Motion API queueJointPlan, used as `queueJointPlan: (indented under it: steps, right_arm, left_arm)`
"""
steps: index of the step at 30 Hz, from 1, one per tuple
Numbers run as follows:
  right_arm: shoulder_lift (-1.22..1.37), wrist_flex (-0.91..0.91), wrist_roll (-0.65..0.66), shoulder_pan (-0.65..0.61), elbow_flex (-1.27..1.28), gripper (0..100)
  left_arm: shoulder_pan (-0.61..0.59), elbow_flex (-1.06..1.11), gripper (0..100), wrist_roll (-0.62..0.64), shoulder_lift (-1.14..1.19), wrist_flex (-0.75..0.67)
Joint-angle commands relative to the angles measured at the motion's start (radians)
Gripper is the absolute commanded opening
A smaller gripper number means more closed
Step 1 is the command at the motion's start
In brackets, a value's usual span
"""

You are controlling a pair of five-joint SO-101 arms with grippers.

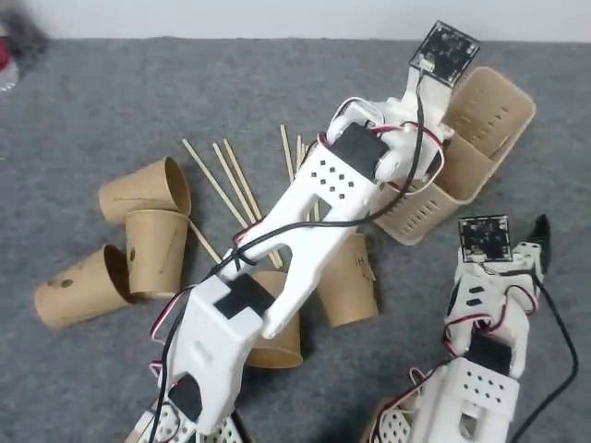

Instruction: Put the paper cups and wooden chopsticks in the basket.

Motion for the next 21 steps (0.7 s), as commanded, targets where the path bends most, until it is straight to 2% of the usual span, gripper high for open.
queueJointPlan:
  steps: [1, 11, 13, 18, 21]
  right_arm:
    - [-0.062, 0.097, 0.014, -0.015, -0.094, 21.0]
    - [-0.473, 0.328, -0.057, -0.005, -0.155, 21.0]
    - [-0.490, 0.337, -0.064, 0.028, -0.153, 21.0]
    - [-0.449, 0.297, -0.186, 0.168, -0.149, 21.0]
    - [-0.446, 0.300, -0.183, 0.177, -0.147, 20.9]
  left_arm:
    - [-0.002, -0.005, 1, -0.003, -0.023, -0.035]
    - [0.034, -0.015, 1, -0.003, -0.034, -0.023]
    - [0.058, -0.047, 1, -0.003, -0.026, -0.006]
    - [0.100, -0.110, 1, -0.003, -0.025, 0.021]
    - [0.110, -0.114, 1, -0.003, -0.023, 0.017]
